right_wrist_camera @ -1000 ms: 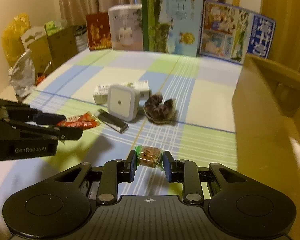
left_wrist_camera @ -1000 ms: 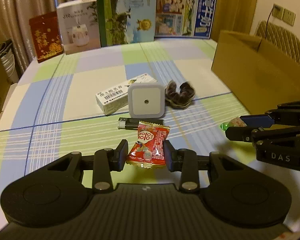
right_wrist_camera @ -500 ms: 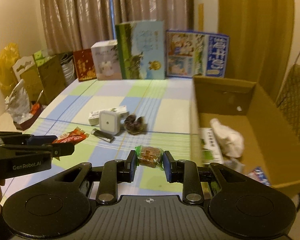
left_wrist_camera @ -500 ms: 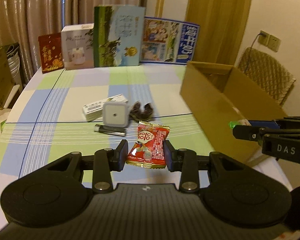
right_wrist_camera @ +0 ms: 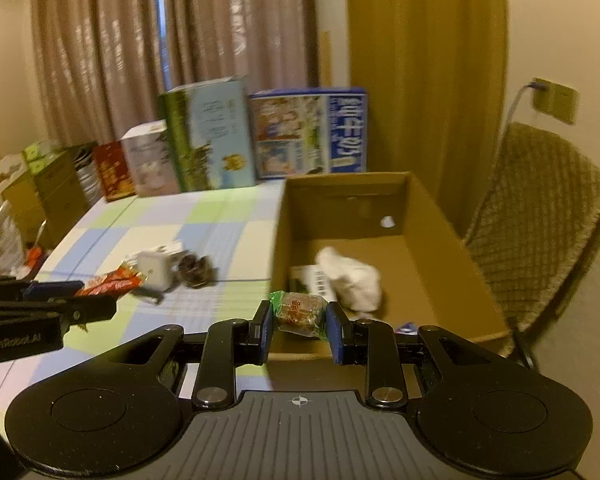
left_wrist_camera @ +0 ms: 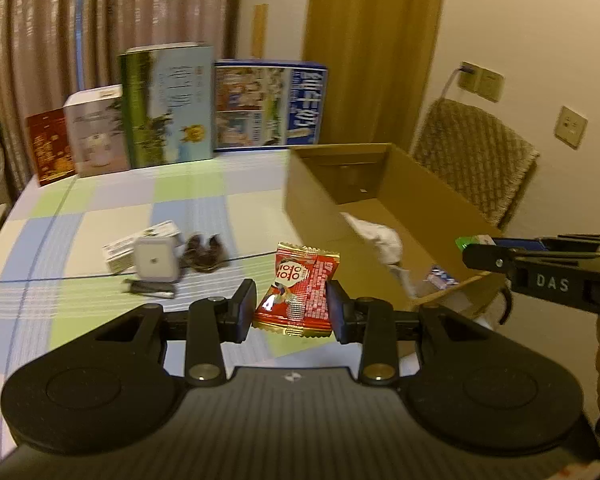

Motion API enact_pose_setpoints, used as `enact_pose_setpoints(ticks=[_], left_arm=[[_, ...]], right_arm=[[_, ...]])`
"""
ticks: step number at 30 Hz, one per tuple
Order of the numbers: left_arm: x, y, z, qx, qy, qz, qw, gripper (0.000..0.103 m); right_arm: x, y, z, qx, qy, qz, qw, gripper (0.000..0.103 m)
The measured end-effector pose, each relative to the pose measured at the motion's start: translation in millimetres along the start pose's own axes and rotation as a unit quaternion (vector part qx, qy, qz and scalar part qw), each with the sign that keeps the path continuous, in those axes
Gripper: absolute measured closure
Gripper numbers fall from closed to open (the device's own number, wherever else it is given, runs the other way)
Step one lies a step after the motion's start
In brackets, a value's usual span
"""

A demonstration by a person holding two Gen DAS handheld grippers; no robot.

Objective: Organize objects
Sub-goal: 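Carry the red candy and wrapped sweet over into the cardboard box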

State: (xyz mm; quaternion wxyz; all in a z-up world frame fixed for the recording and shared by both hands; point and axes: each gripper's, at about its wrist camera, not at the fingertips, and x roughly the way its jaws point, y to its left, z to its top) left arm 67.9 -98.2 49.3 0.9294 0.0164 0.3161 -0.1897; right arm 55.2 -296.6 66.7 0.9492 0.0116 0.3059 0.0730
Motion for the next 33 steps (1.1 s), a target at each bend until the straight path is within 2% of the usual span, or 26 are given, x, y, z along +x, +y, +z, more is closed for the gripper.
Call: enact_pose_setpoints(ticks=[12, 33], left_arm=[[27, -57, 20, 0.034, -0.001, -0.038, 0.9987, 0.071], [82, -96, 45, 0.048, 0.012, -0.066, 0.9966, 0.071]], right_arm=[[-9, -57, 7, 0.031, -0.012, -0.036, 0.999, 0.077], [23, -105, 27, 0.062, -0.009, -0.046, 0.997, 0.077]])
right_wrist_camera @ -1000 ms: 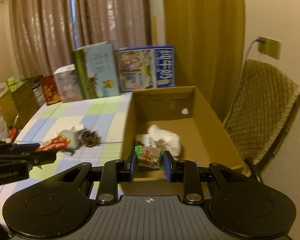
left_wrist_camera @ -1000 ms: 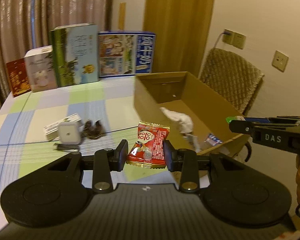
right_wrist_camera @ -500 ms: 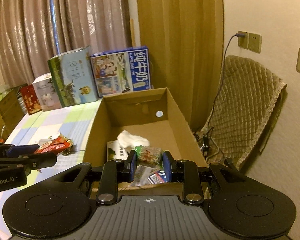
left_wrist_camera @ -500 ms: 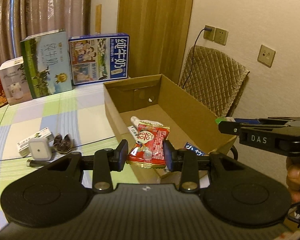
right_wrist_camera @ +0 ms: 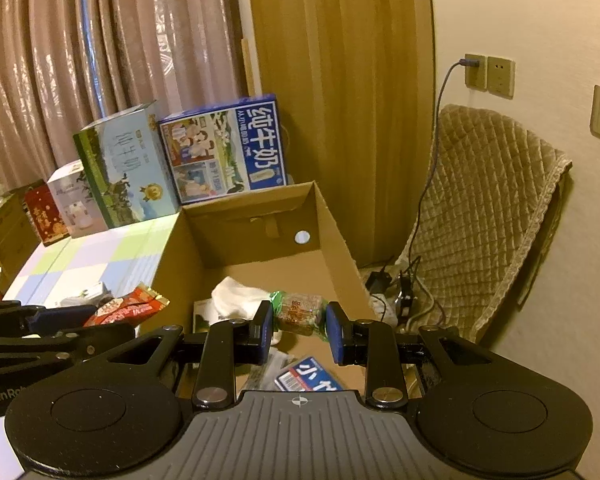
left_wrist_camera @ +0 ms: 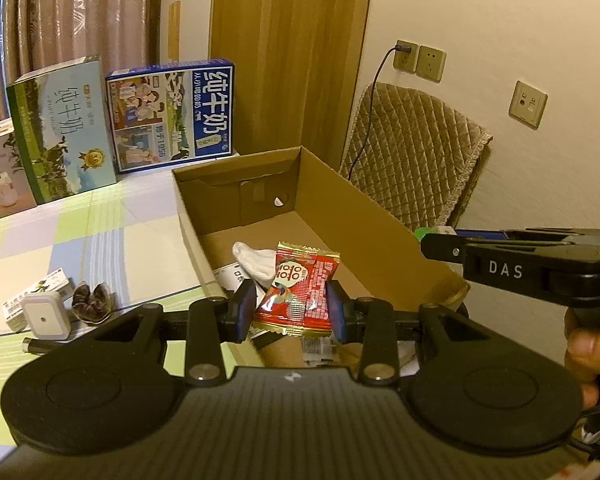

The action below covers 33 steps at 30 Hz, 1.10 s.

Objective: Organize objects
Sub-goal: 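Carry the red candy and wrapped sweet over into the cardboard box, then open the left tool to drop the candy while the right tool releases the sweet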

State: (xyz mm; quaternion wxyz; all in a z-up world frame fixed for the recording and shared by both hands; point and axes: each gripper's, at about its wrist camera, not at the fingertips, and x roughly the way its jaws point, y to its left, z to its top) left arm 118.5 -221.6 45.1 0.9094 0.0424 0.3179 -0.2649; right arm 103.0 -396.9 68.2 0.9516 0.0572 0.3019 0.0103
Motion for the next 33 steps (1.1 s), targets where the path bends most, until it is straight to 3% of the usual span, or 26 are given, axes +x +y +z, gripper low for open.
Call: enact_pose_setpoints(ticks=[15, 16, 17, 18, 33], left_arm=[[29, -2, 7, -0.001, 0.012, -0.002, 0.9999, 0.070], [32, -2, 6, -0.001, 0.011, -0.001, 0.9999, 0.067], [34, -1, 6, -0.002, 0.011, 0.004, 0.9999, 0.049], [34, -1, 5, -0.005, 0.010, 0.011, 0.9999, 0.043], [9, 33, 0, -0.034, 0.002, 0.043, 0.9985, 0.045]], right_arm=[[25, -11, 17, 0.011, 0.007, 0.009, 1.000, 0.077], [25, -11, 17, 0.012, 0.007, 0.009, 1.000, 0.077], [26, -12, 17, 0.013, 0.008, 0.009, 1.000, 0.077], [26, -12, 17, 0.013, 0.009, 0.010, 1.000, 0.077], [28, -4, 12, 0.026, 0.021, 0.037, 0.999, 0.077]])
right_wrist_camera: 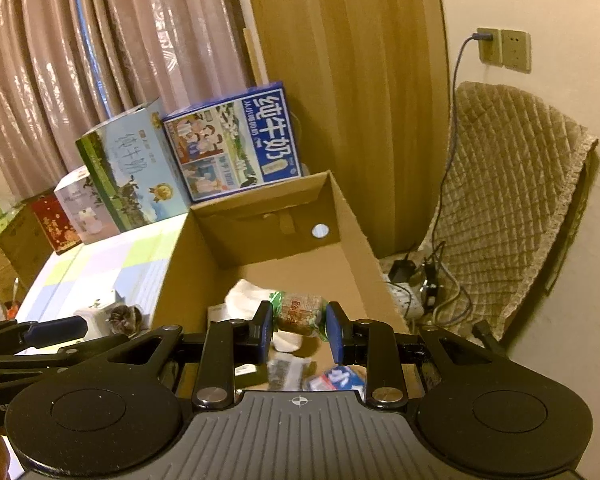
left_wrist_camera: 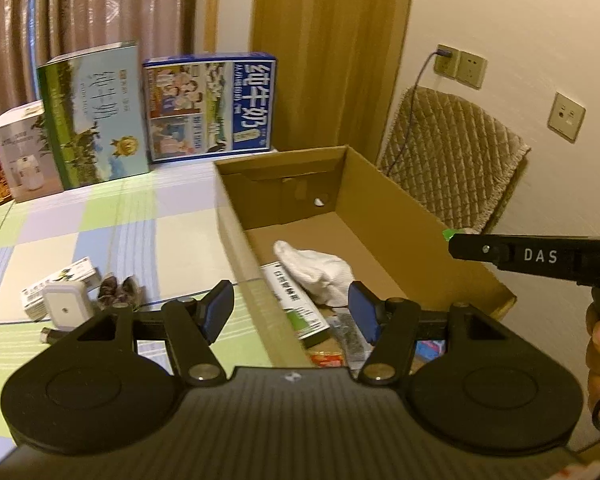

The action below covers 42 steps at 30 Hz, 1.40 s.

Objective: Organize objects
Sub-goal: 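Open the left tool to drop the candy while the right tool releases the sweet, then withdraw both tools from the box back over the table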

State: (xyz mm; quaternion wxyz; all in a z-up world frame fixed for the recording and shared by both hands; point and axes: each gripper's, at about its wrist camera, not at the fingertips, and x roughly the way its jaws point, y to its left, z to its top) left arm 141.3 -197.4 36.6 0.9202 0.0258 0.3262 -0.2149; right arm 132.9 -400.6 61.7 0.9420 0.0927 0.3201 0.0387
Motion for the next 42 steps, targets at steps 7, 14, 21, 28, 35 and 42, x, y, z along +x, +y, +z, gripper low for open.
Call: enact_pose_setpoints(ticks=[7, 14, 21, 28, 35, 42], left_arm=[[-9, 17, -5, -0.013, -0.002, 0.013, 0.9998, 0.036], [-19, 34, -15, -0.025, -0.004, 0.025, 0.9994, 0.030], [-38, 48, -22, -0.038, -0.008, 0.035, 0.9986, 0.025], [-63, 63, -29, -0.047, -0.017, 0.050, 0.9975, 0.019], [-87, 83, -38, -0.058, -0.023, 0.067, 0.9958, 0.015], [-109, 108, -50, -0.069, -0.024, 0.092, 0.9931, 0.012]], right_arm=[[0, 5, 2, 0.025, -0.019, 0.022, 0.999, 0.036], [-10, 1, -3, 0.034, -0.014, 0.012, 0.999, 0.036], [-27, 12, -9, 0.033, -0.013, 0.016, 0.999, 0.036], [-43, 34, -12, 0.023, -0.017, 0.026, 0.999, 0.034], [-54, 58, -19, 0.004, -0.016, 0.037, 0.999, 0.031], [-58, 84, -26, -0.015, -0.012, 0.048, 0.999, 0.024]])
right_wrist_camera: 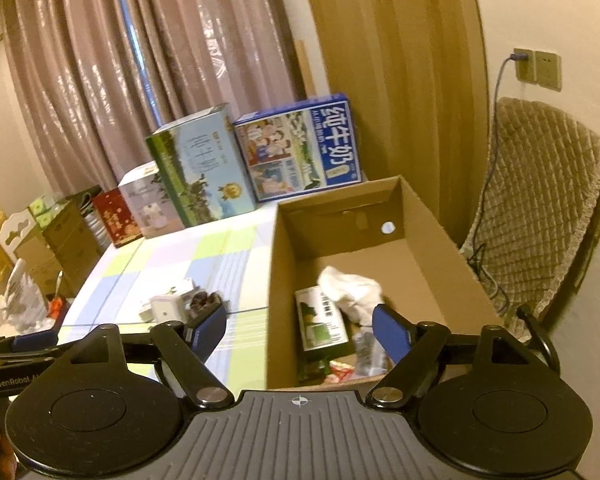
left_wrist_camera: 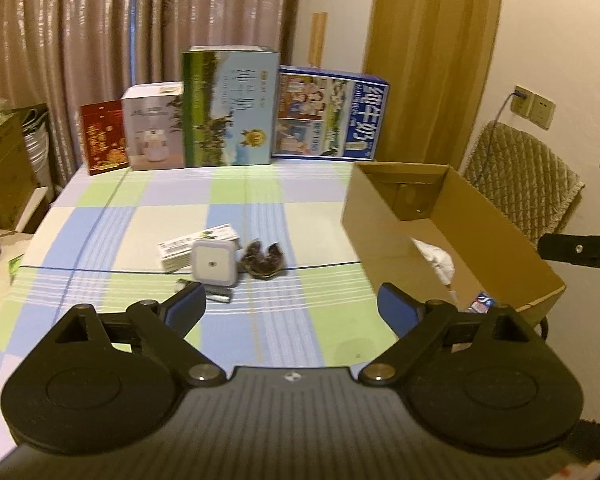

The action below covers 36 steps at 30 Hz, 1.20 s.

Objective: Organize objects
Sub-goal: 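Withdraw both tools from the box back over the table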

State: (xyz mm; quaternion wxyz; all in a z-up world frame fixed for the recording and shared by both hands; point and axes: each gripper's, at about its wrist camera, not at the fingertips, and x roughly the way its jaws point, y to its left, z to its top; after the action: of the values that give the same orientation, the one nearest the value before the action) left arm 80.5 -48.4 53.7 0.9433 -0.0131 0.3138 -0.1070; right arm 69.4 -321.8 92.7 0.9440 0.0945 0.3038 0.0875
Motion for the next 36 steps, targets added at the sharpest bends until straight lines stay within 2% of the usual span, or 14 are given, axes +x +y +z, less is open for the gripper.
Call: enact_pose_setpoints(ticks=[16, 27, 36], left_arm=[[-21, 69, -12, -0.022, -0.001, 0.064, 0.9977, 0.005], [-15, 91, -18, -0.027, 0.009, 0.080, 0.9964, 0.003], [6, 106, -19, -0.023, 0.021, 0.087, 0.9957, 0.003]], right_arm=[[19, 70, -10, -0.051, 0.014, 0.050, 0.997, 0.016], [40, 103, -16, -0.071, 0.022, 0.078, 0.994, 0.015], [76, 121, -22, -0.080, 0.039, 0.094, 0.992, 0.015]])
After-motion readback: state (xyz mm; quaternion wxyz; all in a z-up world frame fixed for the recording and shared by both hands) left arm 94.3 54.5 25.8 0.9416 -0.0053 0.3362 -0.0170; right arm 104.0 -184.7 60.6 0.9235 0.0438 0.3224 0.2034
